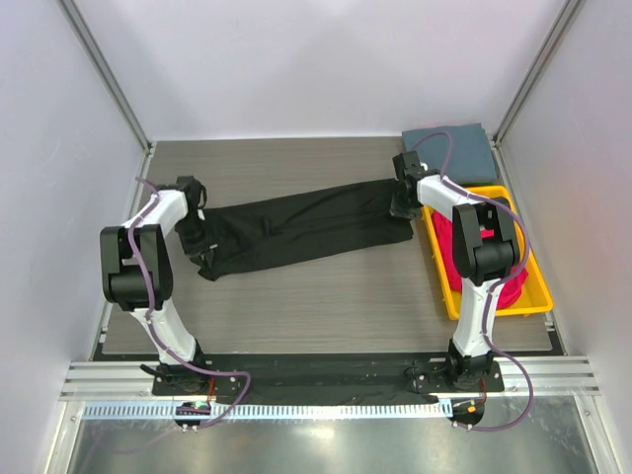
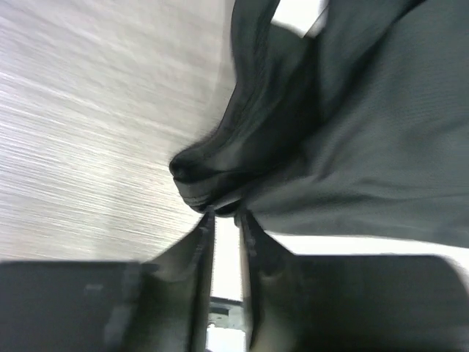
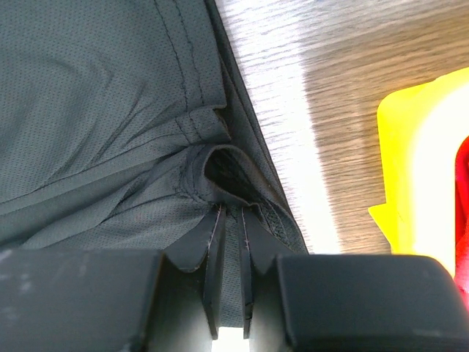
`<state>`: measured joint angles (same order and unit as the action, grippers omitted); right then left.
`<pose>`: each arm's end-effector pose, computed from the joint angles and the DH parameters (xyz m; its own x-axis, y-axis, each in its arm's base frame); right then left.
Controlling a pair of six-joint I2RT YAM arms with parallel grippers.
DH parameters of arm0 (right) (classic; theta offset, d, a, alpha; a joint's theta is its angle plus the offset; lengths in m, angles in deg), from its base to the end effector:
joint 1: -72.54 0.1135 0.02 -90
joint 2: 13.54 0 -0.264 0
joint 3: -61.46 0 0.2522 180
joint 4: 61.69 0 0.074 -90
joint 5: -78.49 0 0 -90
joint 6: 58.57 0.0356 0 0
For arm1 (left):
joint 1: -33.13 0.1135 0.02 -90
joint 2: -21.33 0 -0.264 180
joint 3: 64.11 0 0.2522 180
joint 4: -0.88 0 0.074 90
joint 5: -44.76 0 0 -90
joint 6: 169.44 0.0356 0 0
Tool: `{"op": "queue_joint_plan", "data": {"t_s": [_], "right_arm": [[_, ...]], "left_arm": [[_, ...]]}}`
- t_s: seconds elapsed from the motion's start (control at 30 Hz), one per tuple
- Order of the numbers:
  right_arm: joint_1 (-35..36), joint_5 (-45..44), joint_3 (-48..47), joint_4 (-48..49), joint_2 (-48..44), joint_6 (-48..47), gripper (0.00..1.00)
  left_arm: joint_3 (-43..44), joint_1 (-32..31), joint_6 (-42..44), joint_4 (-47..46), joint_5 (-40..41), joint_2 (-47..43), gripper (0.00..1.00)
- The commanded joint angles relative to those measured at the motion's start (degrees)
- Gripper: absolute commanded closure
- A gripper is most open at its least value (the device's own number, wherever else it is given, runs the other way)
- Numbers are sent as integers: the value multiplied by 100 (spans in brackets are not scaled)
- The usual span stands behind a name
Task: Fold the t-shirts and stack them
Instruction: Fold the tshirt
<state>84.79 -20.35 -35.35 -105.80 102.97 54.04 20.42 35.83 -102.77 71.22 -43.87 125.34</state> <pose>0.4150 0.0845 0.1668 -0.8646 0.2010 -0.4604 0.2048 0.9779 0.0424 0.3216 0.0160 0.1760 -0.8985 -0.4387 -0.0124 -0.4389 0.8983 0.0207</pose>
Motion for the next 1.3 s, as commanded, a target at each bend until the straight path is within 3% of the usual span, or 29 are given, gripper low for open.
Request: {"op": "queue_joint_plan", "data": {"t_s": [0.0, 0.13, 0.53, 0.8, 0.93, 1.27], "right_arm": [[-30, -4, -19, 11, -242, -46, 82], [-30, 225, 8, 3, -602, -55, 76], [40, 655, -124, -85, -761, -99, 73], [874, 1183, -782, 555, -612, 199, 66], [1525, 1174, -1327, 908, -182, 411, 61], [2308, 1833, -3058, 1443, 1338, 885, 55]], "left_arm": [[622, -6, 47, 143, 259, -144, 78], [1237, 3, 171, 30, 181, -65, 64], [3320, -6, 566, -94, -1129, 1603, 62], [3620, -6, 751, -471, -1850, 2211, 62], [3778, -6, 795, -428, -1956, 2422, 74], [3638, 3, 760, -770, -2131, 2273, 73]]}}
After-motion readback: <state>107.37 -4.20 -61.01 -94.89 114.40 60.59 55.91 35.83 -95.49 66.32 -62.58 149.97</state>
